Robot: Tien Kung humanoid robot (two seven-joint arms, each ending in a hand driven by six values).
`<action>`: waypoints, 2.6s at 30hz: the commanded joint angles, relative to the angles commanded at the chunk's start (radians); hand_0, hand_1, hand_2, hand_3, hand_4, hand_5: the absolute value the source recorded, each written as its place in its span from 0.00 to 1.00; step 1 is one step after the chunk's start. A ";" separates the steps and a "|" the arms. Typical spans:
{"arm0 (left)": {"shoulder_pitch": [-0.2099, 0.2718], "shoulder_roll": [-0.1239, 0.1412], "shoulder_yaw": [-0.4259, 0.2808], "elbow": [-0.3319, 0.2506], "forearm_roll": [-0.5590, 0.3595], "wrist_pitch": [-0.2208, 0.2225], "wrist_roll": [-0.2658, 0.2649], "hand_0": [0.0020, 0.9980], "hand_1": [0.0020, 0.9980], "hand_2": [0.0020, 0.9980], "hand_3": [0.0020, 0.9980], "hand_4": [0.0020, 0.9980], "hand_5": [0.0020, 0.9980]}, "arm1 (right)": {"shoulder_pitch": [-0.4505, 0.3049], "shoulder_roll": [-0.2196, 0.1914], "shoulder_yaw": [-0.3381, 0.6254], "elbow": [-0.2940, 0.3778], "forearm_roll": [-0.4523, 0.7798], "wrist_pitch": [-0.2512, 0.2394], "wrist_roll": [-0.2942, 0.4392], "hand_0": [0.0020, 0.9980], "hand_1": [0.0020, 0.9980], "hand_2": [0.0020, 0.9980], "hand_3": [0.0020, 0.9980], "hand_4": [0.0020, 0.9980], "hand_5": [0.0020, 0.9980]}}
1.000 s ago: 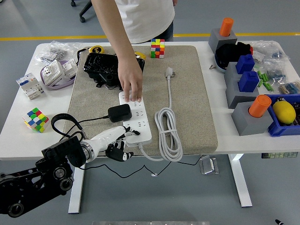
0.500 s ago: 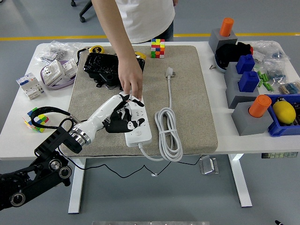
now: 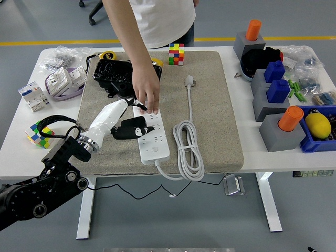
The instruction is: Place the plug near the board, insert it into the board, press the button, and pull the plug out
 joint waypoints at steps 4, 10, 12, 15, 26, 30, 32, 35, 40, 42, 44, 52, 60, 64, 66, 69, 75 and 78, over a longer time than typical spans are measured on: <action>-0.019 -0.010 0.020 0.049 0.027 -0.015 0.032 0.75 0.76 0.75 0.64 0.93 0.32 | -0.001 -0.001 -0.001 -0.001 0.000 0.000 -0.001 0.60 0.65 0.67 0.56 0.96 0.51; -0.043 -0.020 0.048 0.100 0.037 -0.024 0.049 0.70 0.71 0.67 0.64 0.93 0.31 | -0.003 0.000 0.002 -0.002 0.001 0.000 -0.001 0.60 0.65 0.67 0.56 0.95 0.51; -0.048 -0.023 0.052 0.107 0.034 -0.027 0.052 0.69 0.69 0.65 0.64 0.94 0.31 | -0.003 -0.001 0.002 -0.001 0.000 0.000 -0.001 0.60 0.65 0.67 0.56 0.95 0.51; -0.058 -0.032 0.061 0.124 0.031 -0.027 0.065 0.69 0.69 0.65 0.64 0.94 0.31 | -0.003 -0.001 0.001 0.000 0.000 0.000 0.000 0.60 0.65 0.67 0.56 0.95 0.51; -0.076 -0.045 0.087 0.156 0.018 -0.028 0.082 0.44 0.51 0.51 0.57 0.76 0.25 | -0.003 -0.002 -0.001 0.000 0.000 0.000 0.000 0.60 0.65 0.67 0.56 0.95 0.51; -0.080 -0.046 0.096 0.156 0.017 -0.019 0.076 0.35 0.40 0.40 0.52 0.66 0.18 | -0.004 -0.002 0.001 0.000 0.000 0.000 -0.001 0.60 0.65 0.67 0.56 0.95 0.51; -0.082 -0.047 0.101 0.157 0.022 -0.014 0.077 0.35 0.40 0.40 0.52 0.66 0.18 | -0.003 -0.001 0.001 0.000 0.000 0.000 -0.001 0.60 0.65 0.67 0.56 0.95 0.51; -0.084 -0.047 0.109 0.159 0.031 -0.015 0.081 0.33 0.37 0.38 0.52 0.63 0.10 | -0.003 -0.002 0.002 0.001 0.000 0.000 0.000 0.60 0.65 0.67 0.56 0.96 0.51; -0.081 -0.041 0.104 0.147 0.038 -0.015 0.060 0.33 0.37 0.38 0.52 0.63 0.10 | -0.003 -0.002 0.002 0.001 -0.001 0.000 0.000 0.60 0.65 0.67 0.56 0.96 0.51; -0.079 -0.038 0.100 0.140 0.036 -0.013 0.052 0.33 0.37 0.38 0.51 0.63 0.06 | -0.003 -0.002 0.002 0.001 -0.001 0.000 0.000 0.60 0.65 0.67 0.56 0.95 0.51; -0.075 -0.033 0.091 0.130 0.034 -0.010 0.036 0.33 0.37 0.38 0.51 0.63 0.06 | -0.004 -0.001 0.001 -0.001 -0.001 0.000 0.000 0.60 0.65 0.67 0.56 0.95 0.51; -0.054 -0.012 0.048 0.107 0.037 0.019 -0.032 0.33 0.38 0.38 0.52 0.64 0.05 | -0.004 -0.001 0.002 0.000 -0.001 0.000 0.000 0.60 0.65 0.67 0.56 0.95 0.51; -0.036 0.014 0.009 0.183 -0.001 0.017 -0.046 0.35 0.38 0.40 0.52 0.67 0.08 | -0.005 -0.001 0.003 0.000 -0.002 0.000 0.000 0.60 0.65 0.67 0.56 0.96 0.51; -0.033 0.018 0.004 0.229 -0.022 0.021 -0.054 0.35 0.38 0.40 0.52 0.67 0.08 | -0.006 0.000 0.003 0.000 -0.002 0.000 0.000 0.60 0.65 0.67 0.56 0.96 0.51; -0.031 0.018 0.003 0.242 -0.028 0.020 -0.054 0.40 0.46 0.49 0.54 0.69 0.10 | -0.007 0.000 0.002 0.000 -0.002 0.001 0.000 0.60 0.65 0.67 0.56 0.95 0.50; -0.027 0.017 0.001 0.248 -0.034 0.016 -0.056 0.40 0.46 0.49 0.54 0.69 0.10 | -0.006 0.000 0.001 0.000 -0.002 0.001 0.000 0.60 0.65 0.67 0.56 0.95 0.50; -0.026 0.009 0.004 0.251 -0.043 0.019 -0.062 0.53 0.55 0.55 0.57 0.77 0.15 | -0.005 0.001 0.002 0.001 -0.002 0.000 0.000 0.60 0.65 0.67 0.56 0.95 0.50; -0.026 0.007 0.006 0.253 -0.045 0.015 -0.057 0.54 0.59 0.55 0.57 0.89 0.25 | -0.006 0.000 0.003 0.000 -0.002 0.000 0.000 0.60 0.65 0.67 0.56 0.95 0.50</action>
